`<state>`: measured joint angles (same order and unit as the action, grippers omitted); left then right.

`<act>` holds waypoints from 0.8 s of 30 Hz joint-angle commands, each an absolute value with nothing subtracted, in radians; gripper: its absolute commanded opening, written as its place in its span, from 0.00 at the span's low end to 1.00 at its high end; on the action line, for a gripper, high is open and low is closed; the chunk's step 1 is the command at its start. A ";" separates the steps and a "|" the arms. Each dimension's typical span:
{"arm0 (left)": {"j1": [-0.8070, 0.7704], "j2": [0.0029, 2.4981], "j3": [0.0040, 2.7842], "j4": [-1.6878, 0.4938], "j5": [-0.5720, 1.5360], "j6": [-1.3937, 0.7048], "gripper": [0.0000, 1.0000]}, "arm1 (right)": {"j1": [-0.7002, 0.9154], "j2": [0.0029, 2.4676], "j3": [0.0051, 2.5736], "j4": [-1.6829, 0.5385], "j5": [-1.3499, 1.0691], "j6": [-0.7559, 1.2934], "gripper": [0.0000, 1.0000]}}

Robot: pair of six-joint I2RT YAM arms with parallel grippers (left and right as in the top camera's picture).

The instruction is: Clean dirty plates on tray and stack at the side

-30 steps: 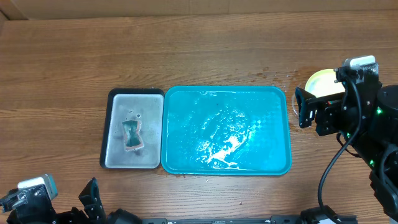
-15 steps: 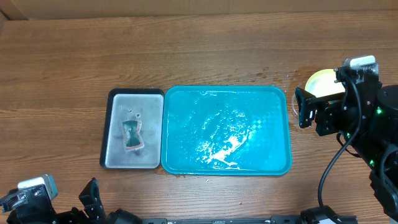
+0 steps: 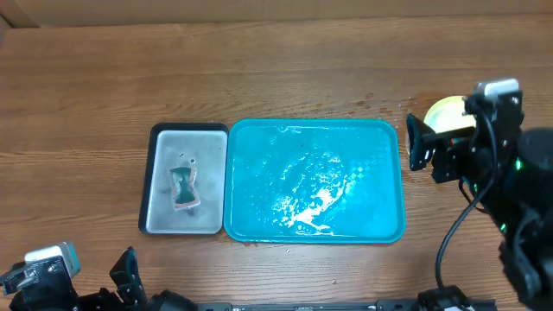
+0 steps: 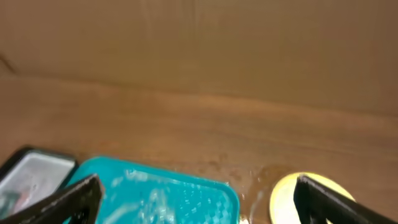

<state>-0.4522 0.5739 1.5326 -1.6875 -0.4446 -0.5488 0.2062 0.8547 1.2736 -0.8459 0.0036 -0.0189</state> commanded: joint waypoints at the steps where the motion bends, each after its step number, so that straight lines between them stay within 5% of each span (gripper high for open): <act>1: -0.459 0.566 1.538 -1.689 -0.439 -0.565 1.00 | 0.195 0.688 1.107 -0.732 -0.001 0.054 1.00; 13: -0.459 0.566 1.538 -1.689 -0.440 -0.565 1.00 | 0.195 0.153 0.458 -0.180 -0.021 0.118 1.00; 24: -0.459 0.566 1.538 -1.689 -0.439 -0.565 0.99 | 0.195 0.019 0.130 0.179 -0.047 0.158 1.00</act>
